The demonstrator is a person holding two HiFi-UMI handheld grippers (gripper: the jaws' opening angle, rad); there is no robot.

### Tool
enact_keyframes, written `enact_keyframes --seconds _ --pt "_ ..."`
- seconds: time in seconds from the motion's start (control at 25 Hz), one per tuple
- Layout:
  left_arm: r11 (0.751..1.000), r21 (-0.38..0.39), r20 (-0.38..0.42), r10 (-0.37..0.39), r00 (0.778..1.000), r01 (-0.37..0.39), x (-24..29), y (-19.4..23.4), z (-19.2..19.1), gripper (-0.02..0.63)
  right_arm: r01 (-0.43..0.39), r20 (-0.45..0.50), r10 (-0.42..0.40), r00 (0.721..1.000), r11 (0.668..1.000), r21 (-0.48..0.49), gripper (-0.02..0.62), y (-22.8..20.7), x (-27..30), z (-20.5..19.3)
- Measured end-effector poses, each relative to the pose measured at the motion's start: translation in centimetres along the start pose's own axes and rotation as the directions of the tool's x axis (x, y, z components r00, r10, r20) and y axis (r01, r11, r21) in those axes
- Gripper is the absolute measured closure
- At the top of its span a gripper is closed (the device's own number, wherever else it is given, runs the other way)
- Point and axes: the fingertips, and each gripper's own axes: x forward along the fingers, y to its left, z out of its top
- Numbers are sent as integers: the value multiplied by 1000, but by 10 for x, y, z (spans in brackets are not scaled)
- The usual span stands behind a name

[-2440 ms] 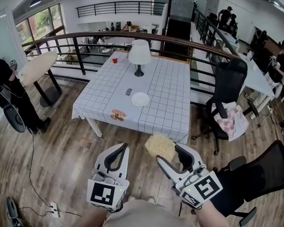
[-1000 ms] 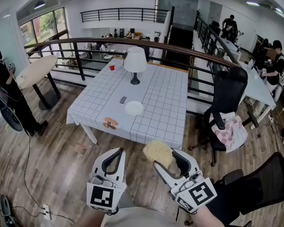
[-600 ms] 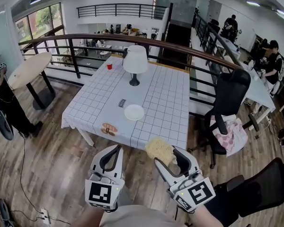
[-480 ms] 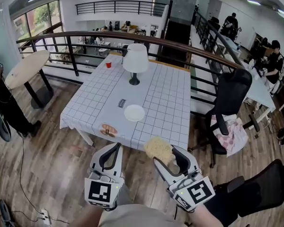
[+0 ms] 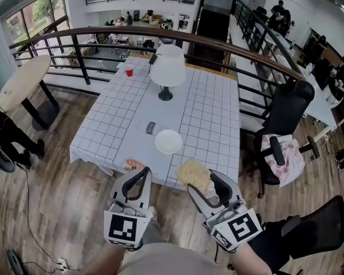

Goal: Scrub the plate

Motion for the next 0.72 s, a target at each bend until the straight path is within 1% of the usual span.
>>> enact_keyframes --seconds 0.16,0.4,0.56,0.72 --pt "1000 0 -10 -20 1000 20 21 36 1 592 12 -26 -13 1000 1000 -9 350 -6 44 7" --pt "998 15 -14 -68 998 68 64 81 0 592 54 -37 -54 998 999 5 350 -29 107 9" --pt "995 25 -3 -99 995 99 88 101 -1 592 77 -40 -77 996 997 -2 350 -38 137 13" --pt "992 35 1 -125 992 125 106 112 -1 592 109 -39 -109 993 994 0 350 -50 153 16"
